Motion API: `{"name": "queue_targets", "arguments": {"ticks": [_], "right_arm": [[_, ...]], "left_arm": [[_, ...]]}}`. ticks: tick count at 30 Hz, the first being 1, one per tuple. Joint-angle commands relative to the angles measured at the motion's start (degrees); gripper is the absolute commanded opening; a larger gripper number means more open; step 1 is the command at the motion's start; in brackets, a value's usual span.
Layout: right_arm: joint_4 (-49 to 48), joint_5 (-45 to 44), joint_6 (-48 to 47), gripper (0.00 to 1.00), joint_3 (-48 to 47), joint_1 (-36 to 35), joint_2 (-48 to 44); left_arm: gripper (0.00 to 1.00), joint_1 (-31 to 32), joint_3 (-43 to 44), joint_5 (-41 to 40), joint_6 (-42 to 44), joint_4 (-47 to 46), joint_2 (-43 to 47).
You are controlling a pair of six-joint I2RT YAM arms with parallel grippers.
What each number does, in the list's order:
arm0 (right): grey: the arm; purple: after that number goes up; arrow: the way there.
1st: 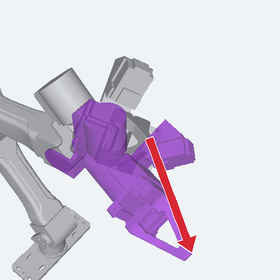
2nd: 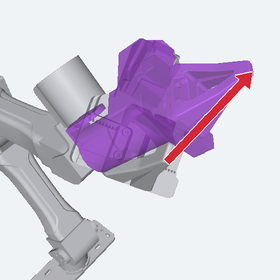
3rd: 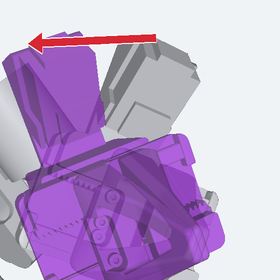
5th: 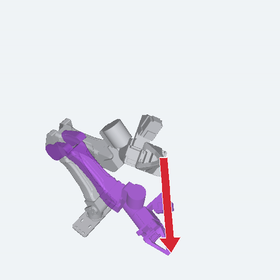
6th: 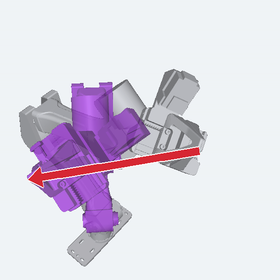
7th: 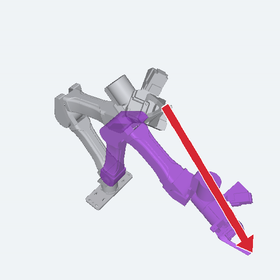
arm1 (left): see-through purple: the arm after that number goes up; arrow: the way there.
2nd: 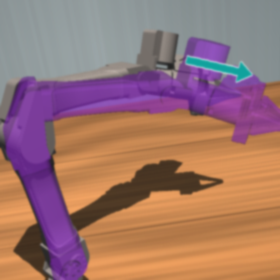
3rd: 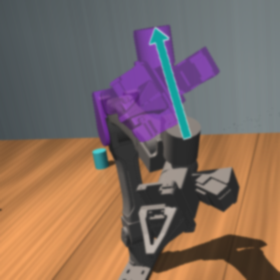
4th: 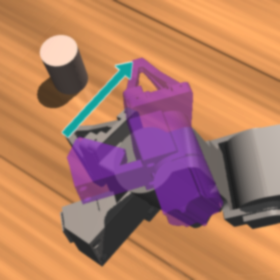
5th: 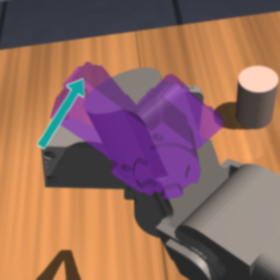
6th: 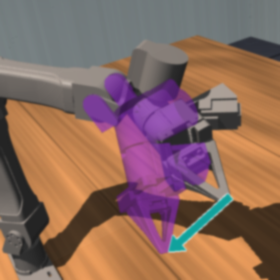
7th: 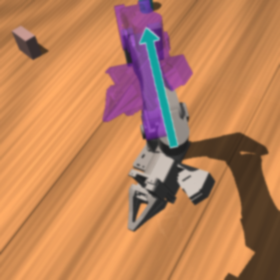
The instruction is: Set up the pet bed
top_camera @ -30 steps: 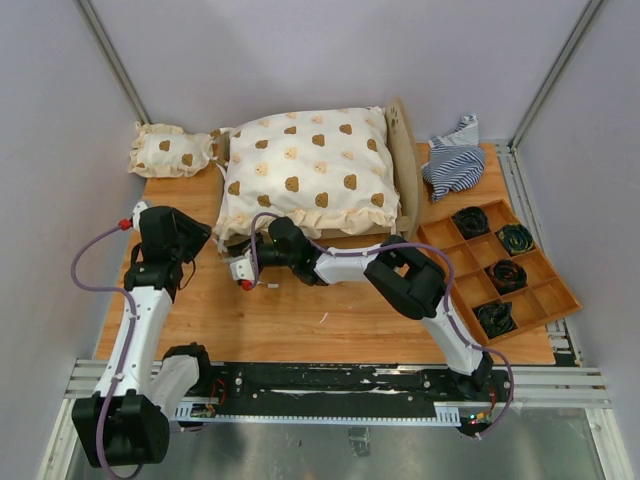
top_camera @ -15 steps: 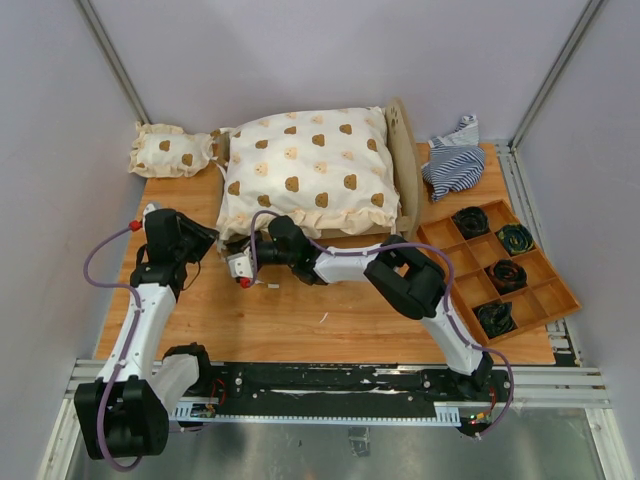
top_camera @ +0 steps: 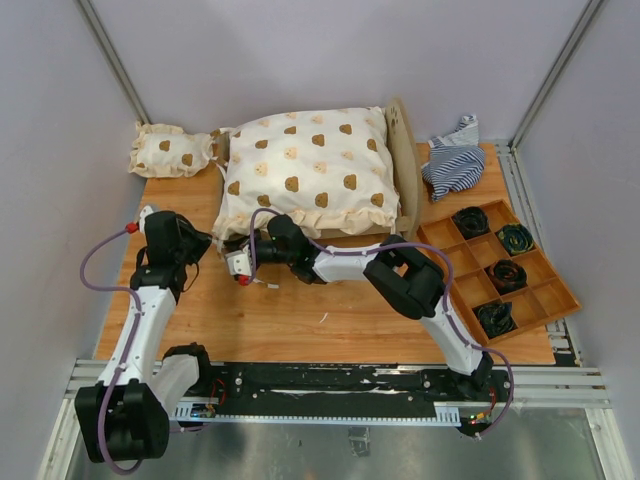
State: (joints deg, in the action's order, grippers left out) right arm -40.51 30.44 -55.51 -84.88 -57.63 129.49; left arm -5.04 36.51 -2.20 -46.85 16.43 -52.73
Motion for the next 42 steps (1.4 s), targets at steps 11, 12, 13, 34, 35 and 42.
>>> {"name": "queue_targets", "arguments": {"ticks": [11, 12, 13, 34, 35, 42], "right_arm": [[-8.93, -5.01, 12.55, 0.32, 5.24, -0.79, -1.75], [-9.65, -6.10, 15.76, 0.36, 6.66, -1.05, -2.45], [-10.12, -7.49, 17.93, 0.38, 8.11, -1.39, -3.10], [-12.15, -33.61, 40.69, 0.59, 6.43, -7.50, 6.64], [-11.94, -33.02, 40.80, 0.58, 5.95, -7.50, 7.21], [-15.83, -35.49, 42.86, 0.01, 9.83, -6.74, 6.61]], "left_arm": [[0.00, -0.41, -1.53, -3.03, 1.31, -1.03, 1.51], [0.00, -0.41, -1.44, -3.04, 1.28, -1.28, 1.65], [0.00, -0.41, -1.40, -2.86, 1.20, -1.65, 1.81], [0.00, -0.41, -1.87, -0.68, 0.44, -5.20, 2.75], [0.00, -0.41, -1.87, -0.76, 0.37, -5.38, 2.80], [0.00, -0.41, 3.14, -3.21, 7.51, -7.68, 3.59]]}}
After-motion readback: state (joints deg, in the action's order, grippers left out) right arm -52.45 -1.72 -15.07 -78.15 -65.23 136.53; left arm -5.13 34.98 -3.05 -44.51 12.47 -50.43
